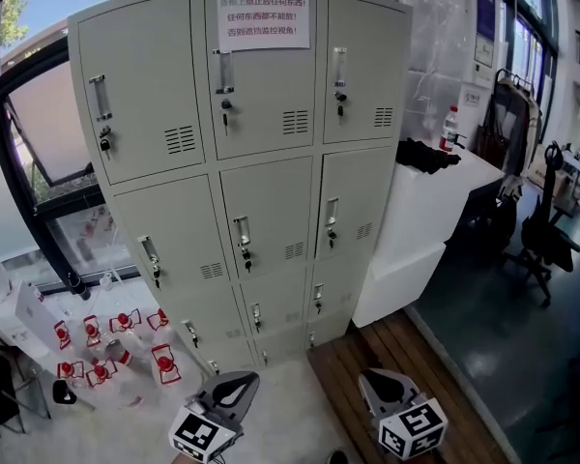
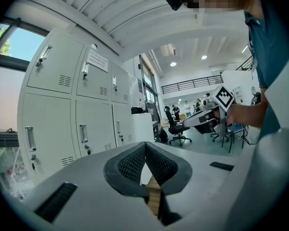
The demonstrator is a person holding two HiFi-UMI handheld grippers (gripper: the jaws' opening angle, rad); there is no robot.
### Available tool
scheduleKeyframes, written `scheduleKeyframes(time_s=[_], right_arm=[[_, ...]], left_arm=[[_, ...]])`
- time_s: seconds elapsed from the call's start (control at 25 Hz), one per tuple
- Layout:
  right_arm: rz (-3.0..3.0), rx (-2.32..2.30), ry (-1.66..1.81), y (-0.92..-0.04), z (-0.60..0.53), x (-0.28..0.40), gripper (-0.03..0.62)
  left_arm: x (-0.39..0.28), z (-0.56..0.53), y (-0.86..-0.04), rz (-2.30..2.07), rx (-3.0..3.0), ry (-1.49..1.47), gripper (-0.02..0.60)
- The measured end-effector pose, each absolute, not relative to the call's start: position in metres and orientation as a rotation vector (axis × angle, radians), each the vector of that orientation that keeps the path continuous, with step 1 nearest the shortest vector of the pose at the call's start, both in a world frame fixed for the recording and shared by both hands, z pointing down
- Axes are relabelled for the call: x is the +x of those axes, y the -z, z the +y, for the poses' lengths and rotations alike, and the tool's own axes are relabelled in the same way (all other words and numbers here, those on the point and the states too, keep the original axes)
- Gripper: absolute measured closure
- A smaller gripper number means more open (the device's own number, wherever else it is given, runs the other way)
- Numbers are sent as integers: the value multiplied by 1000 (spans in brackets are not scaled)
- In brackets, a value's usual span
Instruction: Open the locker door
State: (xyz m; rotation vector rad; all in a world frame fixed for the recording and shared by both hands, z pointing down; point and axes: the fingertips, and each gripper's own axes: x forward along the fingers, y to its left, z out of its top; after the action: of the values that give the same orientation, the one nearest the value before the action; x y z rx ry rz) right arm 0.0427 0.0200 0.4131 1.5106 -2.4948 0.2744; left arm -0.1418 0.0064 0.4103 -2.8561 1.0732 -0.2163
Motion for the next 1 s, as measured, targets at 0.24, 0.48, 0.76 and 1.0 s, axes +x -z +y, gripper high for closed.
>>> scheduleKeyframes(time_s=[0.24, 0.48, 0.76, 1.0], right_arm=[[-2524, 1449, -277, -415, -17, 49, 556], [-2567, 1362, -289, -426, -43, 56, 556], [-2603, 1316, -292, -429, -75, 92, 556], [-2628, 1282, -289, -429, -91, 130, 556]], left_arm=[[-138, -16, -414, 1161, -2842, 227, 563], [-127, -33, -422, 1244, -2816, 254, 563], [-93, -54, -422, 1309, -2789, 280, 563], [-51, -66, -415, 1339, -2752, 282, 563]])
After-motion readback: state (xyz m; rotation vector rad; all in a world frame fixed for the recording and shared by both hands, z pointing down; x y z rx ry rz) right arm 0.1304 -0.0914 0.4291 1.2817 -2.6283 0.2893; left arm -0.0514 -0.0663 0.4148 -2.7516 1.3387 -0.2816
